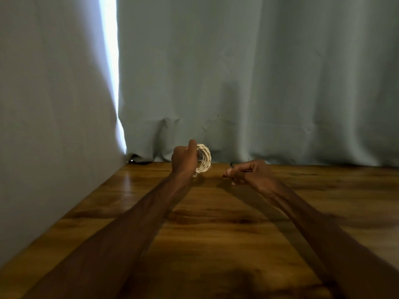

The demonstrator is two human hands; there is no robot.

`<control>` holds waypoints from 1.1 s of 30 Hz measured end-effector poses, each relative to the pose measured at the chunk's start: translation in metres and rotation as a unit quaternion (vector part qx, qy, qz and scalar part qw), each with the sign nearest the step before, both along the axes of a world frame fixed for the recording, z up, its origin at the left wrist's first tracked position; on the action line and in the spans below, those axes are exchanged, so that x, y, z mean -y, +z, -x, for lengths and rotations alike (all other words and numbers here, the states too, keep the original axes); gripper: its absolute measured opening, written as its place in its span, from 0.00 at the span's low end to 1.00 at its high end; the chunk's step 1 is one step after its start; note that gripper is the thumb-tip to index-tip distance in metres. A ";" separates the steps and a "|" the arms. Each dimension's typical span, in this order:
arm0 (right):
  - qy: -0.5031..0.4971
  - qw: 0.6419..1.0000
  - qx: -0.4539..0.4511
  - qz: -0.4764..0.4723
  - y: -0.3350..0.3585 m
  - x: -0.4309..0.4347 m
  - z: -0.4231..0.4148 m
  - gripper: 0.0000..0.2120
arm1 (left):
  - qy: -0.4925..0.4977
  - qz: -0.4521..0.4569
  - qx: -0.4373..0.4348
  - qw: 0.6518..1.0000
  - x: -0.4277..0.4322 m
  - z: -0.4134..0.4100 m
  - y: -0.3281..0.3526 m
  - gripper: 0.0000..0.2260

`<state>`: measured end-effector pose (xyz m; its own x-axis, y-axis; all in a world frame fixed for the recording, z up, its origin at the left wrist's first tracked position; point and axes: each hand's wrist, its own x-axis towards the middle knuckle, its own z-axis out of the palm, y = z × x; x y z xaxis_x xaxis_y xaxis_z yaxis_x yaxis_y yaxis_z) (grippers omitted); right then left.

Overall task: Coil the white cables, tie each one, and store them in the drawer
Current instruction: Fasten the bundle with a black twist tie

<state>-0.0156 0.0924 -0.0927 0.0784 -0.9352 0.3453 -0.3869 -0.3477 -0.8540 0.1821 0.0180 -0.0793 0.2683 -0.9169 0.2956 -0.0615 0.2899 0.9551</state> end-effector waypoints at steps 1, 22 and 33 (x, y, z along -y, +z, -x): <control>0.000 1.000 0.017 -0.016 -0.002 0.001 0.003 0.05 | 0.005 -0.005 0.003 1.000 0.001 0.009 0.001 0.18; 0.059 0.983 0.074 -0.158 0.009 -0.001 -0.017 0.18 | -0.015 0.022 0.025 0.999 -0.001 0.042 -0.039 0.22; 0.103 0.985 0.084 -0.107 0.001 -0.009 -0.009 0.12 | -0.054 0.013 0.015 0.998 -0.003 0.045 -0.037 0.19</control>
<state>-0.0061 0.1015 -0.0919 0.2323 -0.9585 0.1654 -0.1736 -0.2082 -0.9626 0.1375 0.0212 -0.1167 0.1589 -0.9317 0.3267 -0.0577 0.3216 0.9451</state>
